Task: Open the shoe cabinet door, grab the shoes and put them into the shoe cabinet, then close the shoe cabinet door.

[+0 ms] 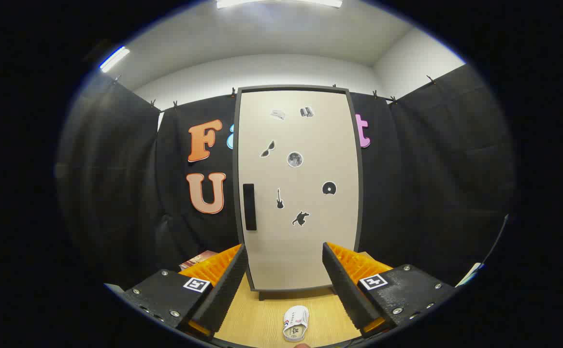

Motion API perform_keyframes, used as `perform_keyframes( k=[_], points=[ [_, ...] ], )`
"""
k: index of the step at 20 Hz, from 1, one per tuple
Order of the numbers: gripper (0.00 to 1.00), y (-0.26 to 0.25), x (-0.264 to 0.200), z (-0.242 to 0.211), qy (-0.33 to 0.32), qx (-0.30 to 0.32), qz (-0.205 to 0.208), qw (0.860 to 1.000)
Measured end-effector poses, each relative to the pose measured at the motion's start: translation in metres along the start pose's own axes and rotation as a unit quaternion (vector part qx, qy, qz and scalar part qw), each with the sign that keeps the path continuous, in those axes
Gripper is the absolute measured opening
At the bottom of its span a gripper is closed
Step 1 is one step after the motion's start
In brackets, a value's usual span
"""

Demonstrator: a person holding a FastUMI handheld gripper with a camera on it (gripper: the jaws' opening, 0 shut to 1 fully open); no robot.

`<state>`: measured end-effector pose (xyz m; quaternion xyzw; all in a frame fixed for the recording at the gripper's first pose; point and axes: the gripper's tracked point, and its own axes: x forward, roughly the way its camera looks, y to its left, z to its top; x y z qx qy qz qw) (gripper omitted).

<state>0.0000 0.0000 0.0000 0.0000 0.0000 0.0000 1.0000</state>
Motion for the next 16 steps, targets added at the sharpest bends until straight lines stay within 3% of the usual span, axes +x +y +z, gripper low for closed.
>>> perform_keyframes(
  k=[16],
  points=[
    [0.96, 0.0041, -0.0058, 0.006, -0.017, 0.0, -0.013, 1.0]
  ],
)
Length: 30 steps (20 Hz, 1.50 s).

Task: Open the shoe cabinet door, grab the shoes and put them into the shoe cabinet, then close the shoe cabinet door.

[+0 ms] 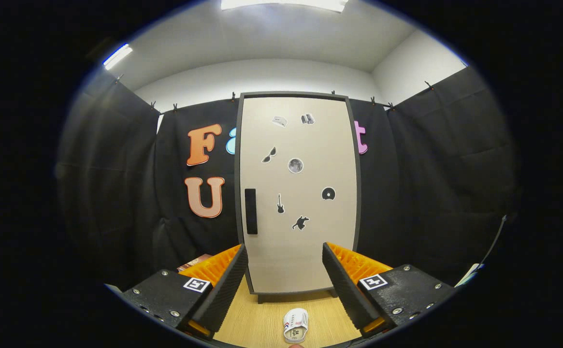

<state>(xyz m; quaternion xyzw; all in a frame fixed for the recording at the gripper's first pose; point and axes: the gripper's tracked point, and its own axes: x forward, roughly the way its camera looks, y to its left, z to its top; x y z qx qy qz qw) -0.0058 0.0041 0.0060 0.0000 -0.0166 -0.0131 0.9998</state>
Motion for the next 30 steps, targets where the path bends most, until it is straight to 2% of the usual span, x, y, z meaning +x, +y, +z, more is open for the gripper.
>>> perform_keyframes(
  k=[8, 14, 30],
  points=[
    [0.96, 0.005, 0.008, 0.001, 0.001, -0.002, 0.002, 1.0],
    [0.96, 0.022, 0.031, 0.001, 0.003, -0.01, 0.016, 1.0],
    [0.97, 0.095, 0.178, -0.016, 0.017, -0.022, 0.053, 0.998]
  ],
)
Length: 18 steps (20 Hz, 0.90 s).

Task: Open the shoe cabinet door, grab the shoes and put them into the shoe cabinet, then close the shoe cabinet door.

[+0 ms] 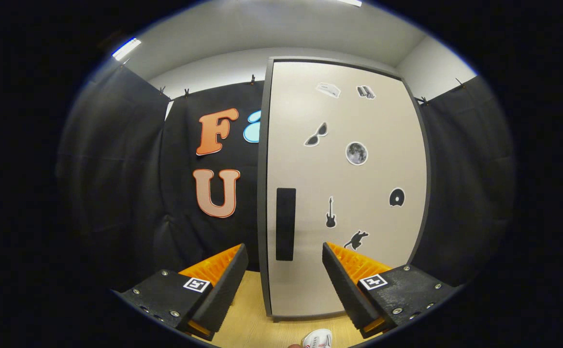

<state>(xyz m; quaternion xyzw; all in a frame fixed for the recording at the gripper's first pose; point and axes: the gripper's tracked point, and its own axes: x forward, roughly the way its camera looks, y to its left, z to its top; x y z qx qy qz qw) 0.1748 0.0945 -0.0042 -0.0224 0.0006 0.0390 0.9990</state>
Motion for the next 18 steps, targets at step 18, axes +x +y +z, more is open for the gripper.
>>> perform_keyframes(
  k=[18],
  points=[
    [0.97, -0.006, 0.102, -0.019, 0.025, 0.024, -0.03, 0.999]
  ],
)
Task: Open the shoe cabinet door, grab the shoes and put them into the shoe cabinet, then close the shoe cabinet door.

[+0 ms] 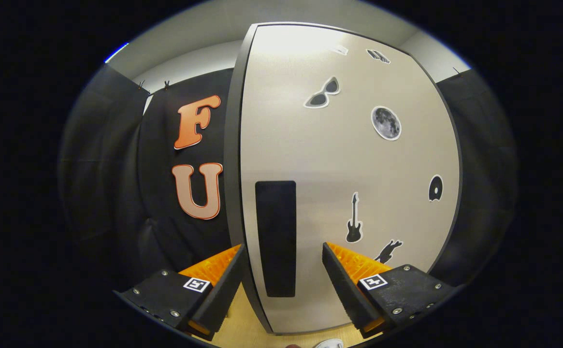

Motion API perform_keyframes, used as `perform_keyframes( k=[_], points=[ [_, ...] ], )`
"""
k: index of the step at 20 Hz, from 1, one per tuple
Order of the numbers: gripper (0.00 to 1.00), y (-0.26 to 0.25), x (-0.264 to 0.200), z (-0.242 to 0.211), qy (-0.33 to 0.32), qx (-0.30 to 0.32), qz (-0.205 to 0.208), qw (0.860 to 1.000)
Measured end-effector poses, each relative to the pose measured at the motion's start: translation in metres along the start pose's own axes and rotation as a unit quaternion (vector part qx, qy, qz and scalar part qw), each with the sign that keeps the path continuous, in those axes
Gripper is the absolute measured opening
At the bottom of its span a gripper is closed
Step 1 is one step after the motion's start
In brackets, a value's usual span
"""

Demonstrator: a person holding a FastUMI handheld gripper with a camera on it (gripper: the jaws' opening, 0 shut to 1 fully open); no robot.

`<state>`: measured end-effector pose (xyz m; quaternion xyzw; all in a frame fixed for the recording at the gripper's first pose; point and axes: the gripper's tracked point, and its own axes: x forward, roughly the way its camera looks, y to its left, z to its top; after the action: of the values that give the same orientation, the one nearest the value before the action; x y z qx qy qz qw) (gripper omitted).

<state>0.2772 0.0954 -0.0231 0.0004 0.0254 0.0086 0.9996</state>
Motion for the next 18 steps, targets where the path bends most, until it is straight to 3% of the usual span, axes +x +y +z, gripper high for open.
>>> perform_keyframes(
  k=[6, 10, 12, 13, 14, 18],
  points=[
    [0.94, 0.0017, -0.0011, 0.004, -0.009, -0.016, -0.006, 1.0],
    [0.75, 0.0026, 0.0004, 0.004, 0.001, -0.018, -0.006, 1.0],
    [0.6, 0.0029, -0.0005, 0.0049, -0.002, -0.012, -0.004, 1.0],
    [0.46, 0.0037, -0.0013, 0.005, -0.004, -0.012, -0.002, 1.0],
    [0.4, 0.0042, -0.0019, 0.0044, -0.005, -0.012, -0.002, 1.0],
    [0.34, 0.0033, -0.0078, 0.0032, -0.002, 0.0, 0.009, 1.0]
  ],
)
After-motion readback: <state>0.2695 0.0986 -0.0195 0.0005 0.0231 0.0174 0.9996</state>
